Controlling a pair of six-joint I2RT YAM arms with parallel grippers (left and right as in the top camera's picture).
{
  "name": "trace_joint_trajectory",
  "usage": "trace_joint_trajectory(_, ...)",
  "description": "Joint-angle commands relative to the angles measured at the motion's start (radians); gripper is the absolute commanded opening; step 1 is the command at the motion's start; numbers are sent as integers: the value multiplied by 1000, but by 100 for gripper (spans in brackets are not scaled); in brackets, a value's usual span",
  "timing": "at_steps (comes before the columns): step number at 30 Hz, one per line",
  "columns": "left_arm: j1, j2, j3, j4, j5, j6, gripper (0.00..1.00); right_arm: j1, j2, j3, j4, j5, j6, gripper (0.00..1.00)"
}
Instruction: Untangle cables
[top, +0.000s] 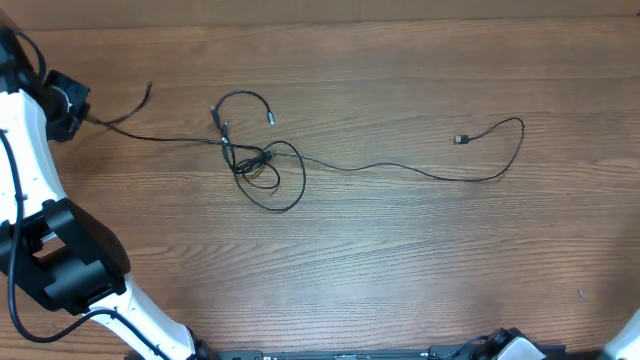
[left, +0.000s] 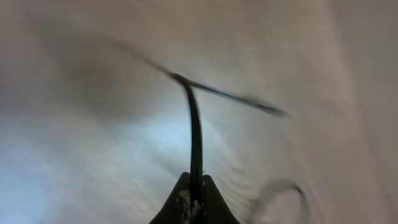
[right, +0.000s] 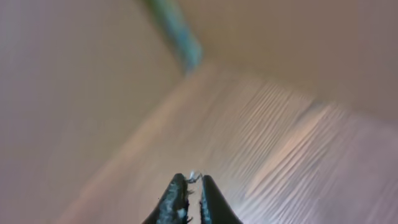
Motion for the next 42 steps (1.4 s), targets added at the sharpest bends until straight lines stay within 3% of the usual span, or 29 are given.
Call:
trace_joint_trajectory(1, -91, -4, 11, 16, 315, 225, 4, 100, 47, 14, -37, -229, -11, 22)
trace_joint_trajectory(4, -177, -4, 11, 0, 315, 371, 4, 225, 97, 14, -94, -319, -8, 35)
trace_joint_trajectory(5, -207, -4, 11, -2, 306, 409, 4, 280, 119, 14, -111, -340, -8, 45)
trace_joint_trajectory(6, -241, -4, 11, -2, 297, 440, 4, 338, 145, 14, -124, -349, 5, 67)
trace_joint_trajectory(7, -265, -4, 11, 1, 277, 443, 4, 379, 165, 14, -132, -349, 27, 98)
trace_joint_trajectory(13, -358, -4, 11, 11, 34, 347, 4, 690, 369, 14, -107, -349, 195, 100)
trace_joint_trajectory(15, -365, -4, 11, 7, -8, 314, 4, 781, 452, 14, -80, -351, 311, 100)
trace_joint_trajectory(21, -366, -4, 11, 3, -3, 217, 5, 999, 668, 14, 95, -359, 696, 97)
trace_joint_trajectory(25, -371, -4, 11, -18, 27, 210, 14, 1102, 746, 14, 252, -337, 864, 91)
trace_joint_trajectory(29, -379, -4, 7, -43, 26, 211, 15, 1183, 781, 14, 268, -243, 1053, 89)
trace_joint_trajectory(31, -381, -4, 6, -50, 23, 211, 25, 1210, 784, 14, 268, -175, 1062, 89)
trace_joint_trajectory(34, -384, -4, 5, -76, 37, 210, 54, 1236, 784, 14, 283, -136, 1058, 90)
trace_joint_trajectory(36, -388, -3, 5, -103, 91, 262, 54, 1239, 784, 14, 305, -120, 968, 90)
trace_joint_trajectory(37, -393, -2, 5, -115, 135, 338, 55, 1239, 784, 14, 318, -107, 890, 91)
trace_joint_trajectory(38, -400, 0, 5, -132, 182, 435, 55, 1237, 783, 14, 330, -103, 801, 100)
trace_joint_trajectory(40, -421, 0, -1, -165, 234, 622, 56, 1213, 772, 18, 331, -111, 659, 100)
trace_joint_trajectory(42, -455, 0, -23, -172, 235, 772, 63, 1174, 741, 24, 287, -115, 594, 100)
